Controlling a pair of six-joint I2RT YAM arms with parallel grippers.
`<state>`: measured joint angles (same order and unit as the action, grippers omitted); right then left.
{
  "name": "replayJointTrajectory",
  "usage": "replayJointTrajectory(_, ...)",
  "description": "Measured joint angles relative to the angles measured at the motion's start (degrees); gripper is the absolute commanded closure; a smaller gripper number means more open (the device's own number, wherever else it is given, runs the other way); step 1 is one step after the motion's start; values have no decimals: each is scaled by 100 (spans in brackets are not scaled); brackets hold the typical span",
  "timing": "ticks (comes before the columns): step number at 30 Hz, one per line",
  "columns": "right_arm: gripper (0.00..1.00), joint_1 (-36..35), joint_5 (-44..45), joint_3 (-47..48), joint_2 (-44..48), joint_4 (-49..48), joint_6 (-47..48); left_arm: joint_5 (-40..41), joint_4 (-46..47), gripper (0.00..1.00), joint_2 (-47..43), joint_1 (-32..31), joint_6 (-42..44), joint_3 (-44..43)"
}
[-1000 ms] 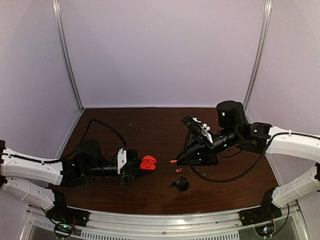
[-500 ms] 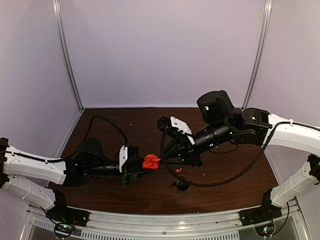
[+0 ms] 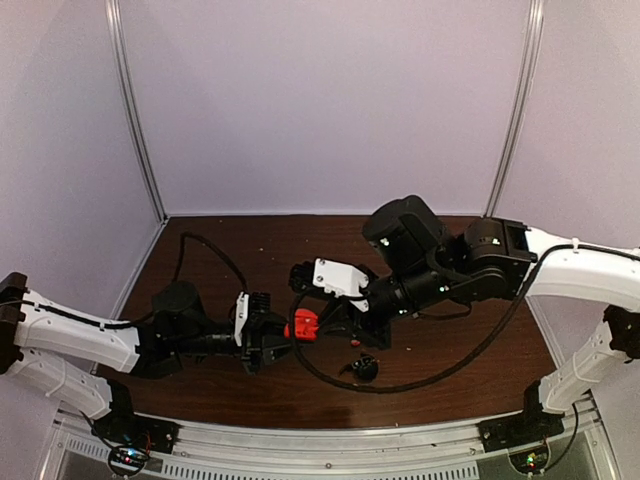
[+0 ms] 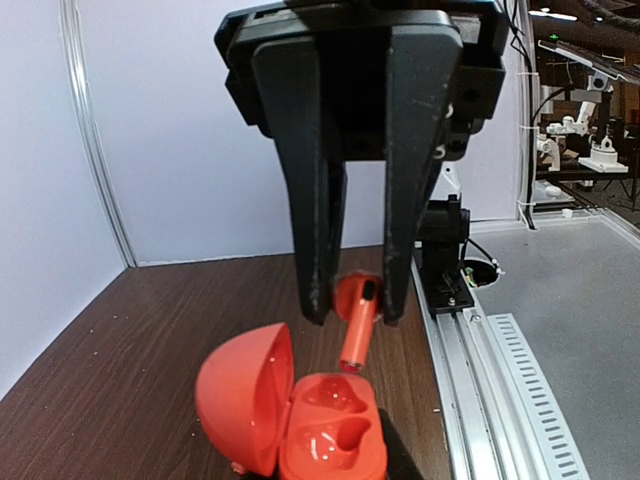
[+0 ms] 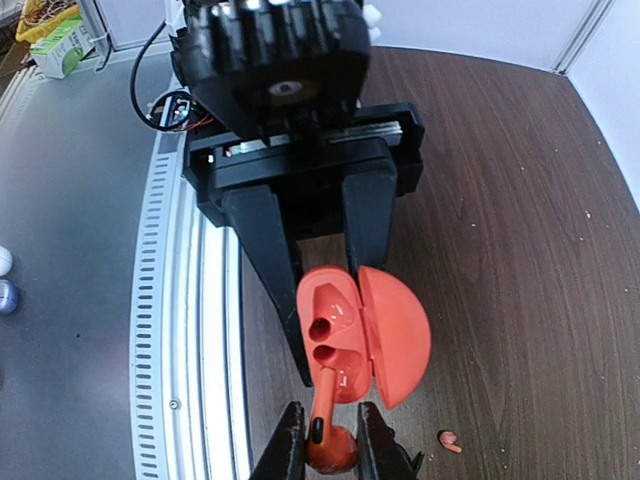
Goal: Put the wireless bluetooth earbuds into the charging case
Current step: Place the left earbud at the center of the board.
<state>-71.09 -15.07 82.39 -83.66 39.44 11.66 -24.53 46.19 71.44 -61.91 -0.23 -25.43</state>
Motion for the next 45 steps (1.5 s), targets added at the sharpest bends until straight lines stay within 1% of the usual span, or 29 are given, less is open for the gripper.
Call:
replayJointTrajectory(2, 93, -2, 216, -22, 20, -9, -26, 33, 55, 100, 15, 4, -13, 2)
replayJointTrajectory(5, 94, 173, 457, -348, 221, -232, -284, 87, 216, 100, 26, 66, -142, 57)
replayJointTrajectory(7, 92, 551, 468, -745, 400, -511, -647, 170, 391, 100, 22, 168, -295, 168)
replayJointTrajectory(8, 91, 857, 457, -1097, 503, -846, -911, 236, 461, 100, 2, 223, -380, 249)
replayJointTrajectory(11, 91, 1399, 579, -1832, 479, -1438, -1561, 466, 522, 99, -151, 315, -566, 474)
replayJointTrajectory(14, 91, 1484, 778, -2168, -33, -1856, -2076, 719, 529, 100, -356, 337, -697, 597)
replayJointTrajectory(20, 90, 1609, 1005, -2205, -1272, -2776, -2695, 1281, 608, 99, -785, 339, -852, 804)
replayJointTrajectory(24, 87, 1797, 1147, -2162, -1886, -3198, -2861, 1523, 599, 99, -970, 348, -894, 901)
replayJointTrajectory(29, 84, 1884, 1283, -1853, -2682, -3405, -2870, 1694, 586, 99, -1086, 348, -892, 933)
replayJointTrajectory(31, 80, 1884, 1344, -1794, -2815, -3484, -2879, 1733, 586, 99, -1115, 348, -892, 944)
replayJointTrajectory(34, 65, 1884, 1403, -1700, -2861, -3530, -2903, 1775, 584, 99, -1123, 348, -892, 968)
replayJointTrajectory(39, 45, 1902, 1405, -1593, -2911, -3536, -2881, 1816, 570, 99, -1130, 350, -890, 997)
replayJointTrajectory(41, 43, 1932, 1333, -1598, -2911, -3528, -2850, 1818, 560, 99, -1145, 350, -890, 1003)
replayJointTrajectory(45, 45, 2103, 984, -1679, -2822, -3521, -2815, 1834, 557, 98, -1211, 361, -887, 1012)
